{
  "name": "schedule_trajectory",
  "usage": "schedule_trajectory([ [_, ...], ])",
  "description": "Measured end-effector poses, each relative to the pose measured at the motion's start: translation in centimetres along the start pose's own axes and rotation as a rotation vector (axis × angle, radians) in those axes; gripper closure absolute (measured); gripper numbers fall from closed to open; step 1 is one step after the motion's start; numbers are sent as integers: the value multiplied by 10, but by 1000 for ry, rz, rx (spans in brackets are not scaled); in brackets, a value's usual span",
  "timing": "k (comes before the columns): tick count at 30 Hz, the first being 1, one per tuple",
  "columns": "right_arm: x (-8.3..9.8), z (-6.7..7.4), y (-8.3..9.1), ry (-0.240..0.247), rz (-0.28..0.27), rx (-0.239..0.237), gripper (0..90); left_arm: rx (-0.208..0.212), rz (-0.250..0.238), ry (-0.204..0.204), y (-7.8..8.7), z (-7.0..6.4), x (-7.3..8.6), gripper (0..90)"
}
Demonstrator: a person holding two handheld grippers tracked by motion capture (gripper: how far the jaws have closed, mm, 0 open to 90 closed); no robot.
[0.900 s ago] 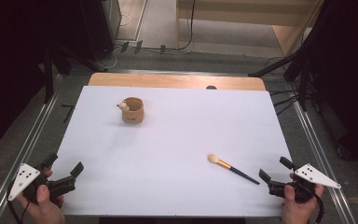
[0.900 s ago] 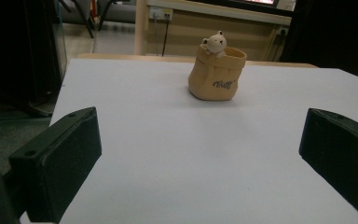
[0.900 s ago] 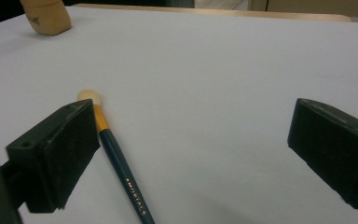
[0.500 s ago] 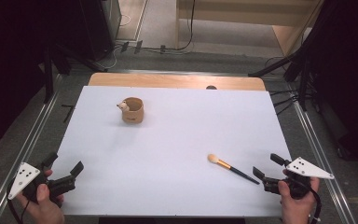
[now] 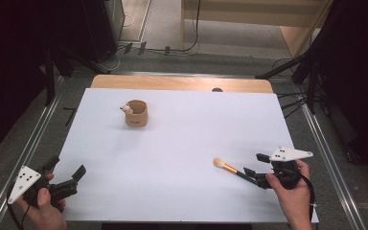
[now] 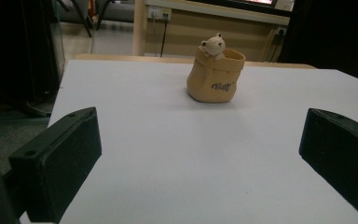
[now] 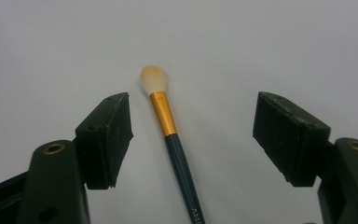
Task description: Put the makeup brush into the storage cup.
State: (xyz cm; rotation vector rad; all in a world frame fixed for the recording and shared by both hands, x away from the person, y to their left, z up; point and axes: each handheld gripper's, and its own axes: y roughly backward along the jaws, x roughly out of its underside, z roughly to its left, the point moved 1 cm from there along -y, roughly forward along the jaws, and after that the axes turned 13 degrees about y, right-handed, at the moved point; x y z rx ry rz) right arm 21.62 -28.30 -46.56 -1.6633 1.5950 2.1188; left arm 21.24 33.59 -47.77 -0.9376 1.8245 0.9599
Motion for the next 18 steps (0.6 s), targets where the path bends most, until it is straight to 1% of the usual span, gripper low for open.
schedule_trajectory([
  [3, -5, -2, -8, 2, 41, -19, 373, 1, 6, -3, -1, 0, 0, 0],
  [5, -8, -1, -14, 14, 84, -35, 408, 0, 7, -4, -1, 0, 0, 0],
  [10, -17, 2, -31, 75, 222, -67, 525, -1, 6, -4, -1, 0, 0, 0],
  [11, -19, 1, -34, 78, 246, -75, 552, -2, 6, -4, -1, 1, 0, 0],
  [13, -22, 0, -37, 65, 285, -107, 607, -2, 6, -4, -1, 1, 0, 0],
  [15, -25, -2, -41, 63, 319, -120, 663, -3, 6, -5, -1, 1, 0, 0],
  [18, -27, -5, -48, 55, 394, -164, 686, -4, 4, 0, -1, 2, 0, 0],
])
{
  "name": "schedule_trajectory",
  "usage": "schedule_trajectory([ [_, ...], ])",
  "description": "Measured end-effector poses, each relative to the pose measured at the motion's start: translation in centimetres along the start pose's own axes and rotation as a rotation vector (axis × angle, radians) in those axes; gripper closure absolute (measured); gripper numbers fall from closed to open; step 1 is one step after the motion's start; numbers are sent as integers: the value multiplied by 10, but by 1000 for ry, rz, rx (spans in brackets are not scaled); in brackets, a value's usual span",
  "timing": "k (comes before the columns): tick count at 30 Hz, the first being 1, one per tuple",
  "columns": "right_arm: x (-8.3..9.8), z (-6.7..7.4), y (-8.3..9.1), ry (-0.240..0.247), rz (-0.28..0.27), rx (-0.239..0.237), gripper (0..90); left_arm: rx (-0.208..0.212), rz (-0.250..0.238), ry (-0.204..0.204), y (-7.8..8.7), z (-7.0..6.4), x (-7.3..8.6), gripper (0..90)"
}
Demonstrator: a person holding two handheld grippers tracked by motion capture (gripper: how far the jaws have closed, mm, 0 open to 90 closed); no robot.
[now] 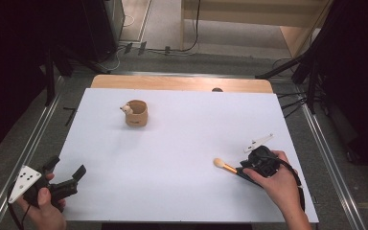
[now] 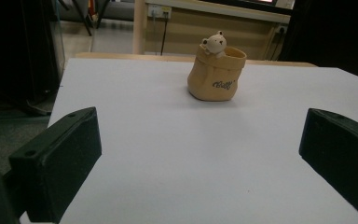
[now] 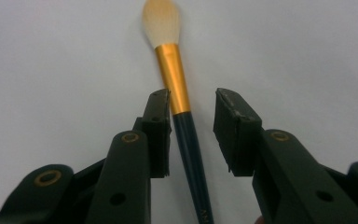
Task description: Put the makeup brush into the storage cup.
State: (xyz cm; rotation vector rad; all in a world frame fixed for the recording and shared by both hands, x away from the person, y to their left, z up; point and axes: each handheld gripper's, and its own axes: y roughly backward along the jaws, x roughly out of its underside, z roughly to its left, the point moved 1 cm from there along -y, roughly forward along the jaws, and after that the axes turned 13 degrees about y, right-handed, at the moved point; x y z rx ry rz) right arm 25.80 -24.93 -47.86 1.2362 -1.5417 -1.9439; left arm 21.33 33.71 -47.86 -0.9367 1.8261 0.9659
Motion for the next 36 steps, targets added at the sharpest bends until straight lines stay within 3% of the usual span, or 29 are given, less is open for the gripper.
schedule_trajectory([
  [3, -4, -1, -5, -10, 64, -37, 693, 0, 0, 1, 0, 1, 0, 0],
  [8, -10, -1, -10, -14, 151, -28, 727, 1, 1, 0, 0, 1, 0, 0],
  [18, -15, 1, -20, 23, 289, -33, 779, 2, 0, 0, 0, 0, 0, 0],
  [23, -15, 0, -22, 19, 289, -37, 791, 4, 1, -2, -1, 0, 0, 0],
  [30, -22, 8, -24, 22, 342, 22, 810, 9, 16, -20, -5, -5, 1, 0],
  [33, -17, 7, -22, 12, 299, 14, 811, 9, 23, -29, -6, -7, 2, 0],
  [36, -7, 2, -18, -24, 211, -18, 811, 10, 33, -41, -8, -10, 4, 0],
])
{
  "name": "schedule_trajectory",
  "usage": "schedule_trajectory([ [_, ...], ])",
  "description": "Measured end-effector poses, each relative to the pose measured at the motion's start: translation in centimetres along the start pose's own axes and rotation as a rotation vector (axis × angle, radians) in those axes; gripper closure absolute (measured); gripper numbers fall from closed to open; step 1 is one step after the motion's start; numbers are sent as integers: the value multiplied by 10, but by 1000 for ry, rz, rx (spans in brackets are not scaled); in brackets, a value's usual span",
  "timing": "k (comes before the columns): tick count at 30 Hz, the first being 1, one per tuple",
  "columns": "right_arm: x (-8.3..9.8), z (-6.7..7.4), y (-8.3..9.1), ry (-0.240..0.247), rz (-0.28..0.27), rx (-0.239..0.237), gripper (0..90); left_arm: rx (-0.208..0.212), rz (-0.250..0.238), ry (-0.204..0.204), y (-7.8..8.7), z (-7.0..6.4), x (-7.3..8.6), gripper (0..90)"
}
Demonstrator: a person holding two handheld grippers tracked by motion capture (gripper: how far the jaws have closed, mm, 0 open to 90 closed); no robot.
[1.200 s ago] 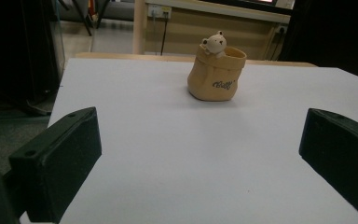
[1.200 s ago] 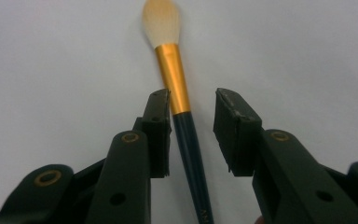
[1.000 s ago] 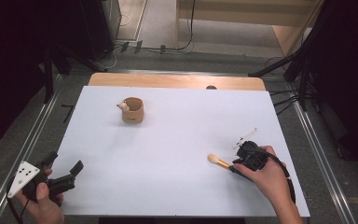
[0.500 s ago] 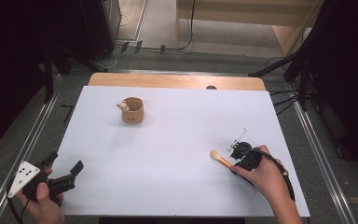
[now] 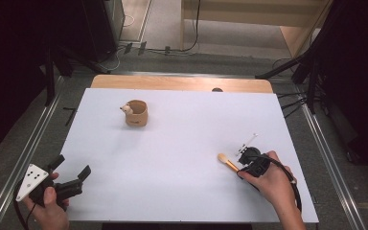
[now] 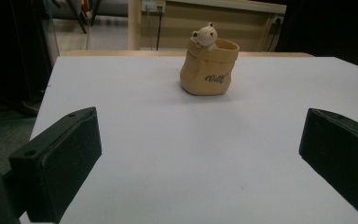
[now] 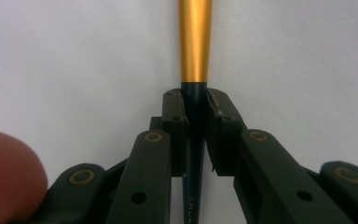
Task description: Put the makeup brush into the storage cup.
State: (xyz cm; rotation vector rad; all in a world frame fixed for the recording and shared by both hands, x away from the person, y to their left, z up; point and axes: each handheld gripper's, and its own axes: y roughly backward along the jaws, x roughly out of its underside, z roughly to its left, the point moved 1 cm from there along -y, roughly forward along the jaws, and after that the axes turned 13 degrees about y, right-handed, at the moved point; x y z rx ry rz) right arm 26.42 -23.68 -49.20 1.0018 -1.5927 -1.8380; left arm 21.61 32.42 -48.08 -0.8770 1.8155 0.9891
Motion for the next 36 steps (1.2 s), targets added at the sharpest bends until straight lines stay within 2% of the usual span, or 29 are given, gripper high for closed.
schedule_trajectory([
  [3, 6, -3, 6, -14, -100, -28, 811, -1, 9, -9, -3, -3, 1, 0],
  [6, 6, -2, 14, -3, -169, -23, 812, 17, 19, -2, -7, -8, 3, 0],
  [10, 3, 2, 24, 17, -265, -6, 811, 46, 33, -16, -15, -21, 3, 0],
  [17, 6, 6, 36, 36, -369, 13, 811, 107, 28, -11, -27, -41, -2, 0],
  [18, 8, 6, 37, 37, -384, 29, 811, 111, 29, -15, -29, -44, -4, 0],
  [23, 13, 7, 40, 36, -461, 26, 811, 140, 22, -34, -41, -58, -12, 0],
  [27, 14, 11, 41, 21, -521, 59, 810, 169, 14, -55, -56, -71, -22, 0],
  [32, 14, 11, 38, -3, -598, 53, 811, 206, -2, -89, -71, -86, -32, 0],
  [36, 15, 10, 36, -18, -661, 44, 810, 248, 13, -78, -81, -89, -31, 0],
])
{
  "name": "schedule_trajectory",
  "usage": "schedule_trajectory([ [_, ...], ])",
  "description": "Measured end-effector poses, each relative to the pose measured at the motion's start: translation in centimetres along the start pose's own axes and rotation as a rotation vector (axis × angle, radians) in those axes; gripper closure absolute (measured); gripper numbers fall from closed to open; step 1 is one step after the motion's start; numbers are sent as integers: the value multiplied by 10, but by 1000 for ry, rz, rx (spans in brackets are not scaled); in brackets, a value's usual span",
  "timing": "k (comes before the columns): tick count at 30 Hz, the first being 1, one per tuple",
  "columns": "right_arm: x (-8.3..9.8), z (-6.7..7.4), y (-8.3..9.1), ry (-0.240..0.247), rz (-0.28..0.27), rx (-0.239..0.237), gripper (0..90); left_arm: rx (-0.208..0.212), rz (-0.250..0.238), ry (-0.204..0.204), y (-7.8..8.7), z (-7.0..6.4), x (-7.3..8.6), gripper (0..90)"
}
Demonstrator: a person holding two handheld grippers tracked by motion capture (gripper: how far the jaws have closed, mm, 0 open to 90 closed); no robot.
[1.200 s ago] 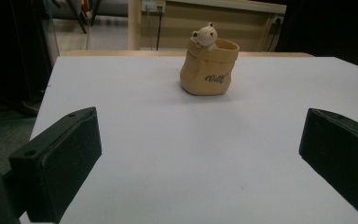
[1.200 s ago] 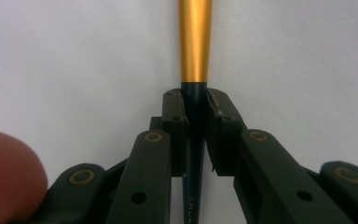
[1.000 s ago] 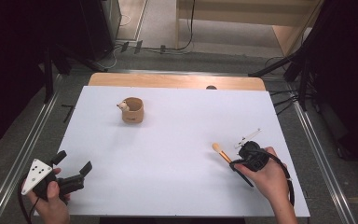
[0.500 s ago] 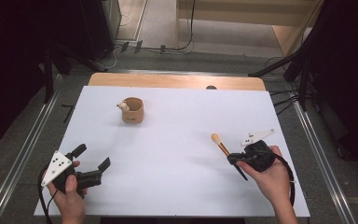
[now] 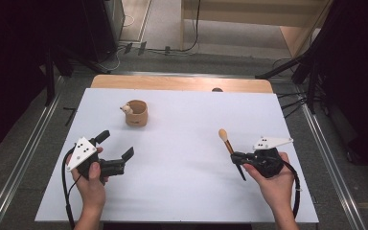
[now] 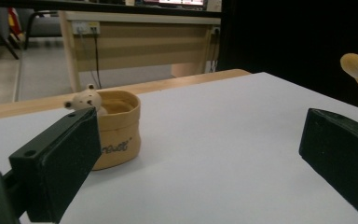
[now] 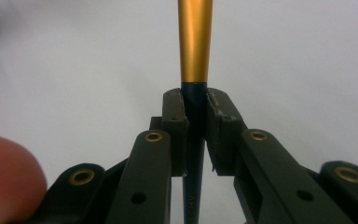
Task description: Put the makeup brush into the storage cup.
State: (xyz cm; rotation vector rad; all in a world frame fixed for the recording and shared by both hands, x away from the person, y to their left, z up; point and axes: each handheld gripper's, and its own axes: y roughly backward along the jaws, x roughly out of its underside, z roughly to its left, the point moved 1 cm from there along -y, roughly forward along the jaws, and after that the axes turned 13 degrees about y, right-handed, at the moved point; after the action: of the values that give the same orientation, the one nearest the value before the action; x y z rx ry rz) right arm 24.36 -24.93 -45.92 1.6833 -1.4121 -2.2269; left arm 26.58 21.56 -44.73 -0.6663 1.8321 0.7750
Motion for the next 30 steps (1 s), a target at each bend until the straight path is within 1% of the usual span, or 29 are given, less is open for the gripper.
schedule_trajectory([
  [2, 1, 1, -2, -17, -31, -13, 810, 26, 8, 7, -2, -2, 0, 0],
  [4, 2, 4, -5, -12, -53, -18, 810, 48, 17, 1, -4, -6, -1, 0],
  [6, 2, 6, -9, -10, -60, -25, 810, 64, 30, -7, -5, -8, -1, 0],
  [10, 3, 10, -16, -13, -85, -36, 809, 87, 42, 0, -7, -12, 0, 0],
  [11, 3, 11, -18, -10, -93, -37, 809, 90, 49, -7, -7, -12, 0, 0],
  [13, 2, 13, -19, 0, -106, -44, 810, 99, 52, -2, -8, -14, 1, 0],
  [15, 1, 15, -20, 1, -120, -38, 810, 109, 60, -2, -9, -15, 2, 0],
  [19, 0, 19, -21, 11, -143, -44, 809, 140, 72, 9, -12, -20, 3, 0],
  [26, -5, 28, -26, 40, -174, -60, 809, 188, 91, 7, -18, -32, 5, 0],
  [28, -7, 30, -27, 42, -182, -68, 809, 206, 95, 13, -19, -34, 6, 0],
  [30, -9, 34, -28, 47, -192, -75, 809, 211, 99, 14, -20, -36, 6, 0],
])
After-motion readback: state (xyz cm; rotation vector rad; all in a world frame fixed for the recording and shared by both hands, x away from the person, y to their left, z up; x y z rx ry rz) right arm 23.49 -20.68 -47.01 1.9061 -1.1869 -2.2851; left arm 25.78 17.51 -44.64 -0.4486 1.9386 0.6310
